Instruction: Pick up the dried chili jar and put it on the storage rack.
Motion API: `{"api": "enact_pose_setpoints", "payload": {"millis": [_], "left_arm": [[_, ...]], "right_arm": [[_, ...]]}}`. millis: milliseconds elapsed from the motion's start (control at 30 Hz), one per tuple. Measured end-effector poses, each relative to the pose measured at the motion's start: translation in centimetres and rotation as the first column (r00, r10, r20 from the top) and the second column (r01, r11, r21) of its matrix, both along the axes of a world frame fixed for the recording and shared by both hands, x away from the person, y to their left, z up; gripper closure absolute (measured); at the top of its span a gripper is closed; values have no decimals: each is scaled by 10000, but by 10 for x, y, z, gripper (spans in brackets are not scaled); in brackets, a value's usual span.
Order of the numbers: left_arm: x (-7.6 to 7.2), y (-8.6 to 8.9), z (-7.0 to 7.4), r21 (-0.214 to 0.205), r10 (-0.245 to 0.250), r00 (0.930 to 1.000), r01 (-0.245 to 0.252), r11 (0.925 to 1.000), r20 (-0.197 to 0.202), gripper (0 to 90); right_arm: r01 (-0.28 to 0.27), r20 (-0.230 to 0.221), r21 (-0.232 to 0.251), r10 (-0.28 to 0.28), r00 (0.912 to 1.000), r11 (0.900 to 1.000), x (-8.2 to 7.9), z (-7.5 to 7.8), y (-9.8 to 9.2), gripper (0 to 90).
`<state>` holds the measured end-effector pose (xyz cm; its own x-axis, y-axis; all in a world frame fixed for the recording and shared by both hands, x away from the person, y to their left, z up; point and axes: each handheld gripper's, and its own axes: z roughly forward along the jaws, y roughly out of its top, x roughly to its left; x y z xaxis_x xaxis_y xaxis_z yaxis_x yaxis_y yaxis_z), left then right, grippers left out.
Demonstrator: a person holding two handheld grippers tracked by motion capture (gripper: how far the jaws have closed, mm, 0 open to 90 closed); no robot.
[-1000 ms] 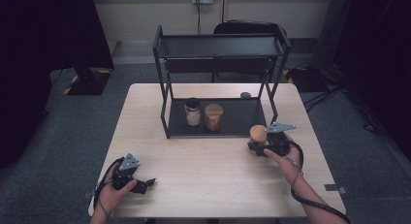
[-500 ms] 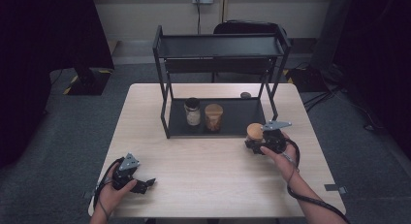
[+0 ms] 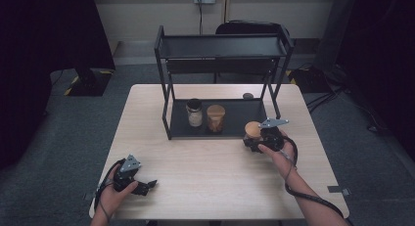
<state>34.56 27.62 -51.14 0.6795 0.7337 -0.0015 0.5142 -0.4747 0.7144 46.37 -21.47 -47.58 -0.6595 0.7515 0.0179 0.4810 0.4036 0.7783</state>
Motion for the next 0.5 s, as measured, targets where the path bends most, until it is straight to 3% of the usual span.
{"api": "enact_pose_setpoints", "payload": {"millis": [500], "left_arm": [[0,0,0,6,-23,10000,23,10000,-1,1]], "right_arm": [[-66,-19,91,67,10000,9999,8,5,10,252]]}}
